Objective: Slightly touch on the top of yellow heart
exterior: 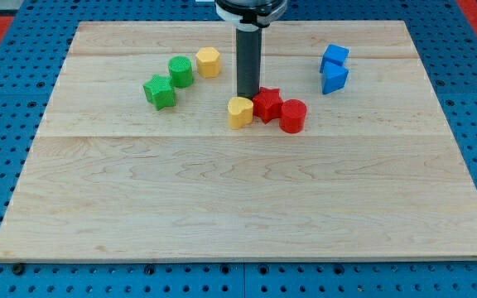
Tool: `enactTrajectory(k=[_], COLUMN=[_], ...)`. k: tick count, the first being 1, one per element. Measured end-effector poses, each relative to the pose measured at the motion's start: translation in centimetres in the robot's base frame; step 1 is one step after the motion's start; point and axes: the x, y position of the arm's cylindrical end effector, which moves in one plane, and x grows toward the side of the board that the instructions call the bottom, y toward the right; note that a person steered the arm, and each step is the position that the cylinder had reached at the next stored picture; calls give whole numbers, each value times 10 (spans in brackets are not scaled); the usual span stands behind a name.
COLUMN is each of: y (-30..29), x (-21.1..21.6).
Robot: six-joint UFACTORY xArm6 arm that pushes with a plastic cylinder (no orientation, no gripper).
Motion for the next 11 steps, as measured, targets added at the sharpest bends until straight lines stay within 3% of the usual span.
enactTrajectory(k=[4, 7, 8, 11], y=[43, -65, -76, -83], x=[12, 6, 5, 61])
